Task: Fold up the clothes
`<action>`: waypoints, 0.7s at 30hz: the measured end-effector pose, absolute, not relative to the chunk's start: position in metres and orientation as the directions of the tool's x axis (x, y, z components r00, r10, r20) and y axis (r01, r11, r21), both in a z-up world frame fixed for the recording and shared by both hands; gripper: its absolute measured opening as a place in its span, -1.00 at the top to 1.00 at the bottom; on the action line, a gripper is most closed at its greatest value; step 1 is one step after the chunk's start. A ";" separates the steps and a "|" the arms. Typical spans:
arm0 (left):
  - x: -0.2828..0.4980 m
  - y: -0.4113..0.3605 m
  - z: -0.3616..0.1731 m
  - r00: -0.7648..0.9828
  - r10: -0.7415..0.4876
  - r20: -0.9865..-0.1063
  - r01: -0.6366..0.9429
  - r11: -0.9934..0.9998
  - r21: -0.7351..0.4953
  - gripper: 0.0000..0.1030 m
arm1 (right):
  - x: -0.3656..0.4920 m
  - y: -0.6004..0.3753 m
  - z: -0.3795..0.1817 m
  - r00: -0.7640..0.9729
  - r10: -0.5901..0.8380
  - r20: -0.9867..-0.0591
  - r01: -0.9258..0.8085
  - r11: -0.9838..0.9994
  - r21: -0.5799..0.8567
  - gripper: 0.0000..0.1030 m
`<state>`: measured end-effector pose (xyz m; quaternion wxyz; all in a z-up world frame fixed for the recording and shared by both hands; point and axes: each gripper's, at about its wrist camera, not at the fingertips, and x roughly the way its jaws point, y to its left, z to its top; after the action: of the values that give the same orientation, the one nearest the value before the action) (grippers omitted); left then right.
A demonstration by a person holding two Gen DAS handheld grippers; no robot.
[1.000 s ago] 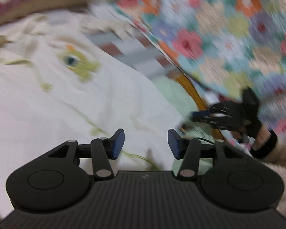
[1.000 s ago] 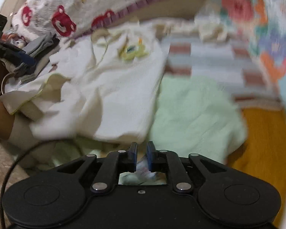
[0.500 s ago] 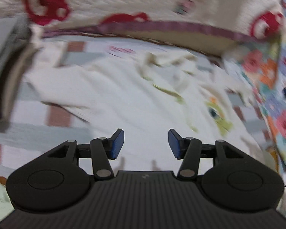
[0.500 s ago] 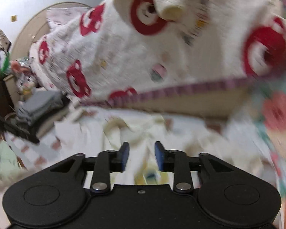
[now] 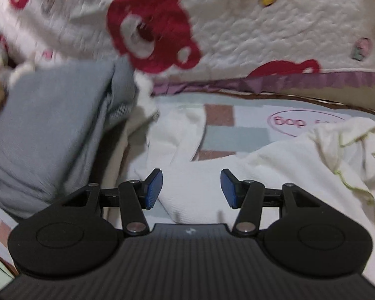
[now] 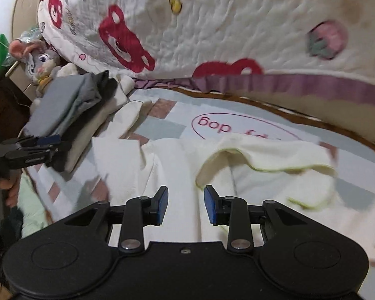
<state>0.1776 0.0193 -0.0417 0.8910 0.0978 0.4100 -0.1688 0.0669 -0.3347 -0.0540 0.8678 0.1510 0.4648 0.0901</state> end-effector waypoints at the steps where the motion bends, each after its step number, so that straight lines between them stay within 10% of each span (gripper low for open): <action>1: 0.176 0.024 -0.050 0.609 -0.230 -0.759 0.380 0.924 0.025 0.02 | 0.076 -0.334 -0.069 0.565 0.291 -0.772 -0.014 0.939 0.344 0.29; 12: 0.200 0.062 -0.114 0.579 -0.332 -0.745 0.276 0.939 -0.204 -0.05 | 0.115 -0.346 -0.159 0.648 0.330 -0.686 0.150 0.828 0.540 -0.11; 21: 0.205 0.062 -0.123 0.593 -0.303 -0.746 0.272 0.947 -0.169 -0.05 | 0.166 -0.343 -0.189 0.609 0.149 -0.779 0.231 0.906 0.354 -0.27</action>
<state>0.2048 0.0625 -0.1230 0.8924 -0.0188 0.4212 -0.1610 0.1663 -0.3433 -0.1888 0.8709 0.2151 0.4413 -0.0235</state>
